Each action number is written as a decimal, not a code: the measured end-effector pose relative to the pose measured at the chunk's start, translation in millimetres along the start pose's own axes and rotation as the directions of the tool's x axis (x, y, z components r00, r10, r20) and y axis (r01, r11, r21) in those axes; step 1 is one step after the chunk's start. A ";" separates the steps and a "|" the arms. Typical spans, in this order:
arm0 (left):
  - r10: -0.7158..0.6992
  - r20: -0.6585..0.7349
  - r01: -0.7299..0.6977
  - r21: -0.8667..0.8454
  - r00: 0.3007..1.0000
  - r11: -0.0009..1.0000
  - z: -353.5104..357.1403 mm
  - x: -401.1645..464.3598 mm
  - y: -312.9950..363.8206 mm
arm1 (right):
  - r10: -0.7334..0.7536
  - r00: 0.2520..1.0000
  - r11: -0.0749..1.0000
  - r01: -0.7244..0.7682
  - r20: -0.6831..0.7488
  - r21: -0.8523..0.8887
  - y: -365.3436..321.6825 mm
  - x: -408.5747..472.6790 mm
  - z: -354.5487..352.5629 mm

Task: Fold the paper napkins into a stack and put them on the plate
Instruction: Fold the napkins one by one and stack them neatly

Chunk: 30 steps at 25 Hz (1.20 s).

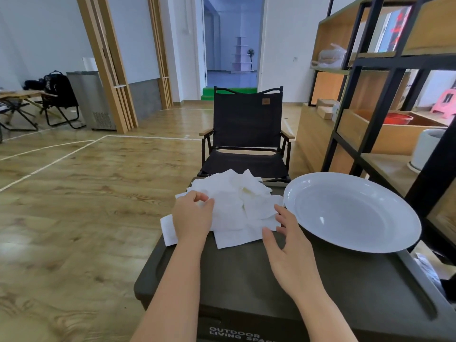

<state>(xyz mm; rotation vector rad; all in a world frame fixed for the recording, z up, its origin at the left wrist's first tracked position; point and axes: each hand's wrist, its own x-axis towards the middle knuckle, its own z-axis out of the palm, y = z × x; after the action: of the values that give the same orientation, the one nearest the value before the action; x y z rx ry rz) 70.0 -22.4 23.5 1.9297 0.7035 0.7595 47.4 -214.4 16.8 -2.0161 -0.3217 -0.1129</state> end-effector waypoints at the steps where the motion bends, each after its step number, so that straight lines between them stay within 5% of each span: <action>1: 0.063 0.026 -0.062 -0.060 0.998 0.996 -5.2 -6.5 6.3 | 0.002 1.000 1.000 -0.002 -0.003 0.021 -1.7 0.0 0.0; 6: 0.198 0.388 -0.042 -0.374 0.900 0.926 -36.6 -56.3 33.8 | 0.158 0.977 0.924 -0.197 0.141 0.329 -11.9 -1.3 -13.1; 9: 0.186 0.526 -0.015 -0.312 0.830 0.950 -51.1 -73.9 34.6 | 0.153 0.948 0.837 -0.275 0.278 0.474 -11.5 -1.9 -26.8; 13: 0.054 0.552 0.066 -0.195 0.832 0.979 -47.0 -77.8 39.6 | 0.161 0.966 0.844 -0.242 0.204 0.479 -5.7 -3.6 -32.6; 15: -0.087 0.586 0.214 -0.150 0.806 0.965 -43.8 -77.6 41.1 | 0.143 0.972 0.829 -0.222 0.188 0.513 -4.9 -3.4 -36.1; 18: -0.239 0.711 0.551 -0.244 0.661 0.798 -45.1 -74.9 35.1 | 0.095 0.966 0.806 -0.217 0.242 0.550 -6.3 -4.0 -41.3; 21: -0.194 0.787 0.578 -0.237 0.585 0.781 -44.0 -74.5 31.8 | 0.077 0.937 0.795 -0.264 0.340 0.547 -2.6 -5.3 -45.8; 26: -0.067 0.666 0.374 -0.330 0.743 0.867 -38.9 -74.4 33.0 | 0.111 0.947 0.811 -0.262 0.301 0.523 1.3 -5.3 -49.0; 30: -0.012 0.637 0.239 -0.271 0.771 0.932 -39.5 -77.4 31.4 | 0.065 0.960 0.894 -0.178 0.274 0.412 -0.5 -7.6 -50.6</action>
<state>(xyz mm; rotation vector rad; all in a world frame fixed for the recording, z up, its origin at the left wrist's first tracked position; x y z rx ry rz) -4.2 -70.7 49.8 1.6421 0.2540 0.0977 43.1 -260.6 38.4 -1.5979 -0.3455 0.2797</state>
